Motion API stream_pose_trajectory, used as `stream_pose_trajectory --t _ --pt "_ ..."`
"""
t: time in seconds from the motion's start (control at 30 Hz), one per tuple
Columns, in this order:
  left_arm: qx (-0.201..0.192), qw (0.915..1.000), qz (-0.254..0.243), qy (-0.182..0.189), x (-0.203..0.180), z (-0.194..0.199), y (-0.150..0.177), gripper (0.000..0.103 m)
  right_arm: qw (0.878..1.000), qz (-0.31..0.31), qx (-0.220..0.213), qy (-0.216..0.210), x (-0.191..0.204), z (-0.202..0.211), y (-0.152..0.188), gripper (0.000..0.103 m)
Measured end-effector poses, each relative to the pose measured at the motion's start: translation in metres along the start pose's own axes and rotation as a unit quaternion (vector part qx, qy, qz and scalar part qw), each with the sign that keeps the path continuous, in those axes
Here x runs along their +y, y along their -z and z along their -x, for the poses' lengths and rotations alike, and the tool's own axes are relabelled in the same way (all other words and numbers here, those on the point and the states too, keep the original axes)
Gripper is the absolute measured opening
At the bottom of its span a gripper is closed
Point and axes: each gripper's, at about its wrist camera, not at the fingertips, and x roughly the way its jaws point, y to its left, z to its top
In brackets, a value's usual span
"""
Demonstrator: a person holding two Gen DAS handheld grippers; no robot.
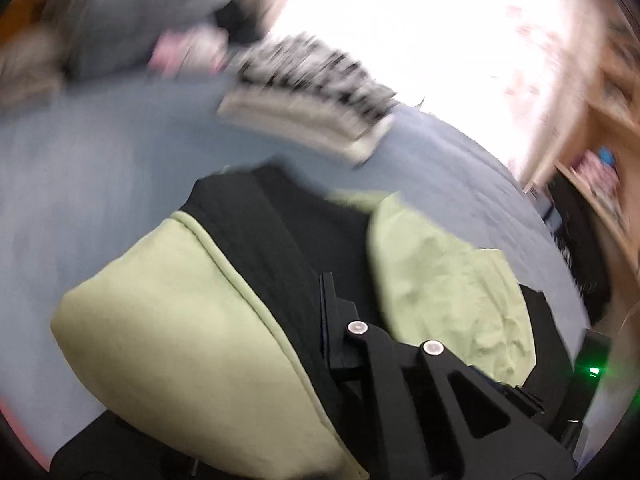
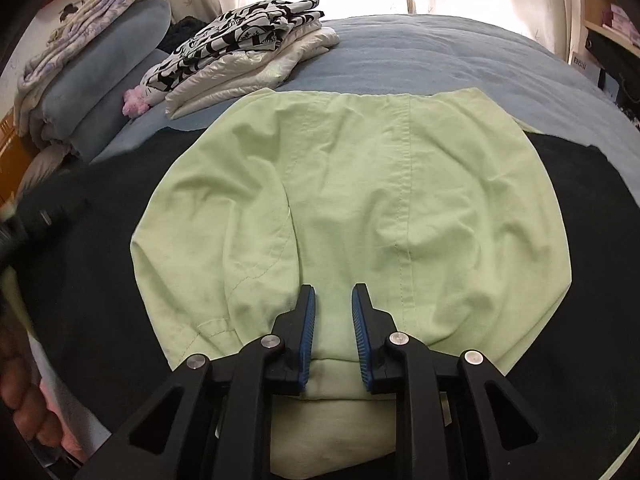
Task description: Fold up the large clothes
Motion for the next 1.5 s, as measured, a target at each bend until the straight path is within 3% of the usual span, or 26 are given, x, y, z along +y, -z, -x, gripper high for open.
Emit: stream_pose_trajectory --t 0.17,0.33,0.43,0.57,0.73,0.87,0.93,1.03,1.1,1.2,1.33,1.43,1.5 --pt "-0.068 0.9893 -0.114 0.060 -0.088 0.028 -0.020 0.003 0.999 -0.025 0.003 -0.039 -0.012 0.005 0.000 0.021" --pt "-0.062 0.9730 -0.182 0.128 -0.170 0.026 -0.017 0.003 0.992 -0.051 0.028 -0.111 -0.037 0.021 0.002 0.020" --pt "-0.051 0.9608 -0.221 0.159 -0.216 0.020 -0.007 0.003 0.983 -0.104 0.026 -0.147 -0.083 0.055 0.005 0.021" --pt "-0.023 0.9501 -0.242 0.195 -0.271 0.014 0.018 0.003 0.983 -0.168 -0.025 -0.071 -0.160 0.108 0.019 0.021" --pt "0.032 0.9254 -0.304 0.224 -0.345 -0.008 0.081 0.003 0.962 -0.260 -0.088 0.004 -0.245 0.155 0.044 0.021" --pt "0.149 0.8963 -0.375 0.185 -0.382 -0.067 0.151 0.005 0.955 -0.283 -0.078 0.033 -0.269 0.149 0.058 0.021" --pt "0.180 0.8900 -0.388 0.158 -0.385 -0.086 0.171 0.010 0.953 -0.294 -0.067 0.028 -0.274 0.141 0.065 0.021" --pt "0.176 0.8883 -0.387 0.173 -0.384 -0.085 0.170 0.018 0.951 -0.301 -0.062 0.025 -0.274 0.132 0.072 0.021" --pt "0.201 0.8794 -0.381 0.203 -0.382 -0.083 0.163 0.037 0.950 -0.304 -0.058 0.023 -0.280 0.128 0.074 0.021" --pt "0.205 0.8780 -0.370 0.225 -0.378 -0.072 0.150 0.057 0.948 -0.311 -0.067 0.021 -0.278 0.127 0.070 0.022" --pt "0.198 0.8878 -0.338 0.241 -0.363 -0.047 0.132 0.058 0.948 -0.305 -0.085 0.015 -0.291 0.140 0.071 0.029" --pt "0.182 0.9012 -0.309 0.243 -0.338 -0.013 0.109 0.058 0.951 -0.296 -0.092 0.000 -0.288 0.151 0.056 0.029" --pt "0.166 0.9170 -0.277 0.234 -0.315 -0.004 0.085 0.058 0.952 -0.290 -0.100 -0.013 -0.286 0.157 0.041 0.030"
